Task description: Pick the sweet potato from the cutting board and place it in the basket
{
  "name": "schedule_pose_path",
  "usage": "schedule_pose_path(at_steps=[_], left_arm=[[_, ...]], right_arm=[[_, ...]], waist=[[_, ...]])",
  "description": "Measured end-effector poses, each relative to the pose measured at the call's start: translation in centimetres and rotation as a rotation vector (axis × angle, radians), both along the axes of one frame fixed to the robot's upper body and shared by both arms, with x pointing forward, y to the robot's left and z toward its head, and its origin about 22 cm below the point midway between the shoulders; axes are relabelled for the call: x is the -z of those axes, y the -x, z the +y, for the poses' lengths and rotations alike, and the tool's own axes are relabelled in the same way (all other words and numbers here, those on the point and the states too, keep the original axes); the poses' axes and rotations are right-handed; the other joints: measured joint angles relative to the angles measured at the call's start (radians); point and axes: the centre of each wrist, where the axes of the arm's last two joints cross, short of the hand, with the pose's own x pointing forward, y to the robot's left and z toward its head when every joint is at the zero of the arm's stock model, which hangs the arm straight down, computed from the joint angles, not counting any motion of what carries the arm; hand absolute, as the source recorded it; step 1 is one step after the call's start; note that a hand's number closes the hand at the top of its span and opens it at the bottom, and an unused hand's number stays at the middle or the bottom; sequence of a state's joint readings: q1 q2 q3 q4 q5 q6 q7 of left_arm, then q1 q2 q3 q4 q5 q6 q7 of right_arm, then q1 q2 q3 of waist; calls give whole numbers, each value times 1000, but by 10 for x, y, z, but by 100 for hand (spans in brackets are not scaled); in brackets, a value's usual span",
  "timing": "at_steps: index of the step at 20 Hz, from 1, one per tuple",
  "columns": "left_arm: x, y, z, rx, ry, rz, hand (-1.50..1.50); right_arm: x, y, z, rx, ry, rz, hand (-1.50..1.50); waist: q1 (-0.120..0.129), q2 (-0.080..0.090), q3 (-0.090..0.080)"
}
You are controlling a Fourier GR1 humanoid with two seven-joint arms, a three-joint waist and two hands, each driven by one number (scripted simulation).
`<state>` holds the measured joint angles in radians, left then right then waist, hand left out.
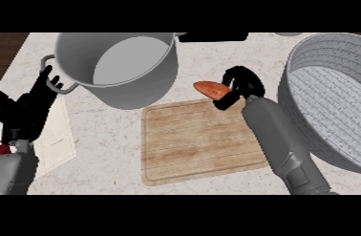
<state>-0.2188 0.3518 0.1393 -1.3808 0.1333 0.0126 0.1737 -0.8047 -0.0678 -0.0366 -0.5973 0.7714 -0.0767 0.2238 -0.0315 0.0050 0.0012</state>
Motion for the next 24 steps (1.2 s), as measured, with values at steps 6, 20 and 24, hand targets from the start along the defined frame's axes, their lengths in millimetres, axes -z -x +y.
schedule_pose_path(at_steps=[6, 20, 24], left_arm=[[0, -3, -13, 49, 6, 4, 0], [-3, -11, -29, 107, 4, 45, 0], [-2, -11, -29, 101, 4, 45, 0]], right_arm=[[-54, -22, 28, 483, -145, -248, 150], [-177, -61, 78, 862, 50, -659, 150], [-208, -68, 73, 904, 149, -709, 150]], waist=[[56, 6, 1], [93, 8, -7], [90, 10, -5]])
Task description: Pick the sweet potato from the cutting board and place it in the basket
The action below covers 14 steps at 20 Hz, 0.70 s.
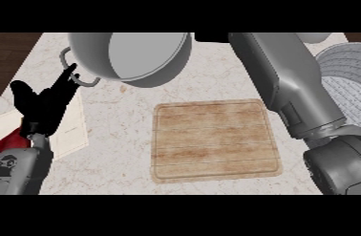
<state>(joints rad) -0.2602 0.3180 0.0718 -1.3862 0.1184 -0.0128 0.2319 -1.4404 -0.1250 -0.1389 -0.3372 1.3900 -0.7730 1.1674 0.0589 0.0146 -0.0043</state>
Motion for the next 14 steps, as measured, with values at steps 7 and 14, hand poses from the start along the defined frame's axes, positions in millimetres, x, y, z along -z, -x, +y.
schedule_pose_path(at_steps=[7, 14], left_arm=[[0, -2, -6, -15, 2, -17, 0], [3, 3, 4, -24, 1, -2, 0]], right_arm=[[-37, -8, -33, 130, 76, -48, 150], [-57, -12, -75, 274, 133, -31, 150]], waist=[[-10, 1, 3], [-16, -1, 3]])
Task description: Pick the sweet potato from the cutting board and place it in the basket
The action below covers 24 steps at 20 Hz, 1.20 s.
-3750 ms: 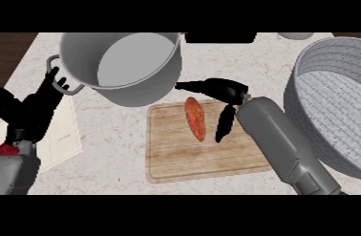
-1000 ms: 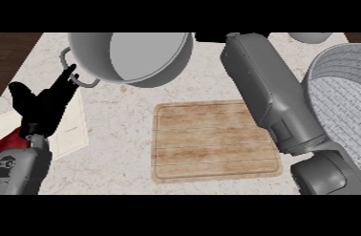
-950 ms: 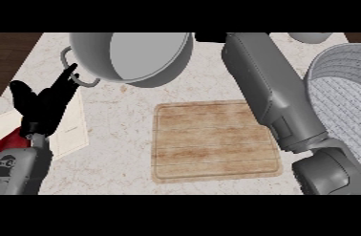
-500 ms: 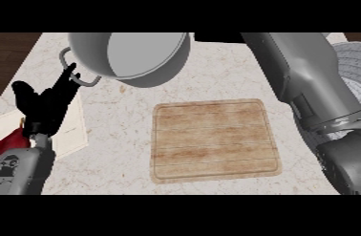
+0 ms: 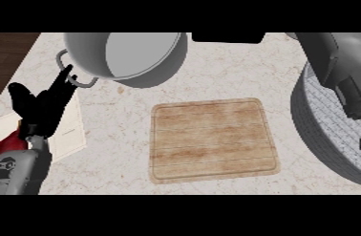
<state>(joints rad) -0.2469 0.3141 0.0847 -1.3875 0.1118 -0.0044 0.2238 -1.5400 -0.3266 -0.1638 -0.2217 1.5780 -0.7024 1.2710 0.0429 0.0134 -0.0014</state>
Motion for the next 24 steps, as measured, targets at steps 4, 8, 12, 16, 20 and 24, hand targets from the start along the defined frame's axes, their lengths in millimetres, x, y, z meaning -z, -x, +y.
schedule_pose_path(at_steps=[4, 8, 12, 16, 20, 24], left_arm=[[1, 1, 1, -10, 3, 0, 0], [3, 5, 3, -21, -1, -1, 0], [7, 11, 9, -32, 1, 9, 0], [5, 11, 10, -43, 2, 14, 0], [8, 12, 11, -58, 7, 13, 0], [8, 15, 13, -61, 5, 12, 0]], right_arm=[[-1, -1, -25, 68, 16, 23, 150], [9, -1, -46, 113, 22, 46, 150], [29, 0, -62, 135, 17, 71, 150], [51, 3, -75, 141, 11, 83, 150], [76, 7, -85, 136, -4, 78, 150], [90, 16, -114, 183, -14, 53, -150]], waist=[[-12, -4, 1], [-22, -9, 2], [-35, -15, 2], [-45, -18, 3], [-57, -23, 3], [-62, -23, 3]])
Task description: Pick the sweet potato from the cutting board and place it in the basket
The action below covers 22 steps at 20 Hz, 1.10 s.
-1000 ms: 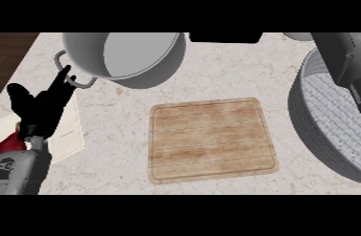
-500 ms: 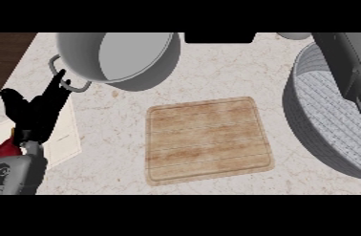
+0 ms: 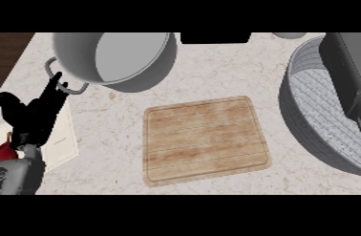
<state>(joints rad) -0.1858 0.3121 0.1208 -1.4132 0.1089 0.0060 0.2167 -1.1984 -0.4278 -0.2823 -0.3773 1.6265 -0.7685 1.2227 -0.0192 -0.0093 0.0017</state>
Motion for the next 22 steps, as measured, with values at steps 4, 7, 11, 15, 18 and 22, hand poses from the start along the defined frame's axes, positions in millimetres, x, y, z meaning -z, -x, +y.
schedule_pose_path(at_steps=[4, 7, 11, 15, 18, 22], left_arm=[[0, 2, 2, 1, -3, 3, 0], [-2, -1, 3, 3, 0, 7, 0], [0, -1, 1, 5, -3, -1, 0], [0, 1, 6, 9, -3, 7, 0], [3, 6, 11, 6, 0, 16, 0], [3, 5, 15, -18, -1, 18, 0]], right_arm=[[10, 10, -26, 66, -9, -28, -150], [27, 17, -36, 91, -26, -29, -150], [35, 27, -42, 87, -36, -80, -150], [30, 34, -47, 91, -16, -155, -150], [12, 41, -55, 117, 5, -262, -150], [0, 57, -62, 150, 14, -409, -150]], waist=[[-3, -1, -1], [-1, 1, -1], [2, 1, 0], [6, 2, -1], [3, -1, -2], [-19, -7, -2]])
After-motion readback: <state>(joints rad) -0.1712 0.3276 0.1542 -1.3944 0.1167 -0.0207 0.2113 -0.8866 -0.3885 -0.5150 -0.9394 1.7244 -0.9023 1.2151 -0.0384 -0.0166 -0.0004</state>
